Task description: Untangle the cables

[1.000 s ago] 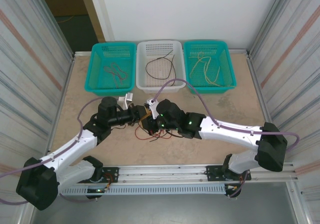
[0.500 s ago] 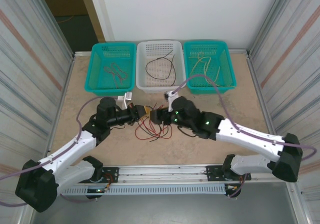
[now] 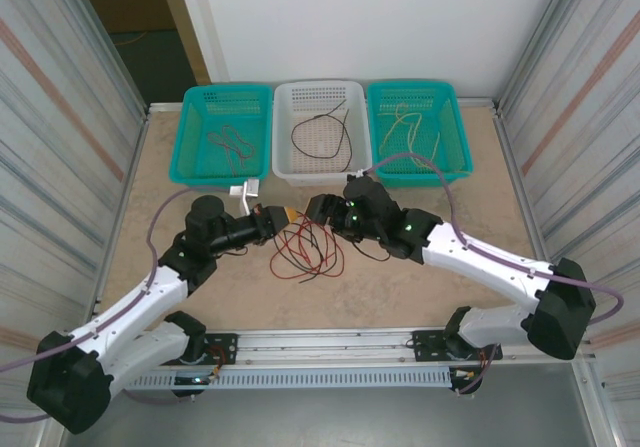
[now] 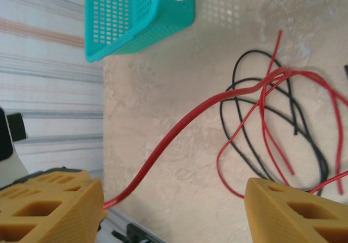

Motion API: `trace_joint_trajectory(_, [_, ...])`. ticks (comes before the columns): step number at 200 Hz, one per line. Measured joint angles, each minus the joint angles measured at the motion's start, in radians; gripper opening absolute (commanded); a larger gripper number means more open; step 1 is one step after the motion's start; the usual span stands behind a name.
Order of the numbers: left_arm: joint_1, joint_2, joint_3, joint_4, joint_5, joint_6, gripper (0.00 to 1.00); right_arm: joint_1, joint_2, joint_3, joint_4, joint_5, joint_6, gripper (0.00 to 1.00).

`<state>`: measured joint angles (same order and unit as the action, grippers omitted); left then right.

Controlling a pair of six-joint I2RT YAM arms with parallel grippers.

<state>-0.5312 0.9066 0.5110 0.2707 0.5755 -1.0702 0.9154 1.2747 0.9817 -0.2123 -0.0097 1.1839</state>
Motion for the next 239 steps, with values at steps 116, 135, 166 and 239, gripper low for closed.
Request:
trace_joint_trajectory(116, [-0.027,0.002,-0.001,0.02,0.008,0.034,0.4,-0.051,0.078,0.072,0.077,-0.085,0.054,0.0])
trace_joint_trajectory(135, [-0.027,-0.016,-0.018,0.035,0.008,0.036,0.52,-0.066,0.061,0.075,0.074,-0.09,0.035,0.0])
trace_joint_trajectory(166, [-0.039,-0.064,-0.062,0.049,0.008,0.038,0.55,-0.092,0.022,0.099,0.056,-0.09,0.003,0.0])
trace_joint_trajectory(239, [-0.117,-0.131,-0.09,0.147,-0.024,0.084,0.59,-0.105,-0.021,0.122,0.054,-0.089,-0.026,0.0])
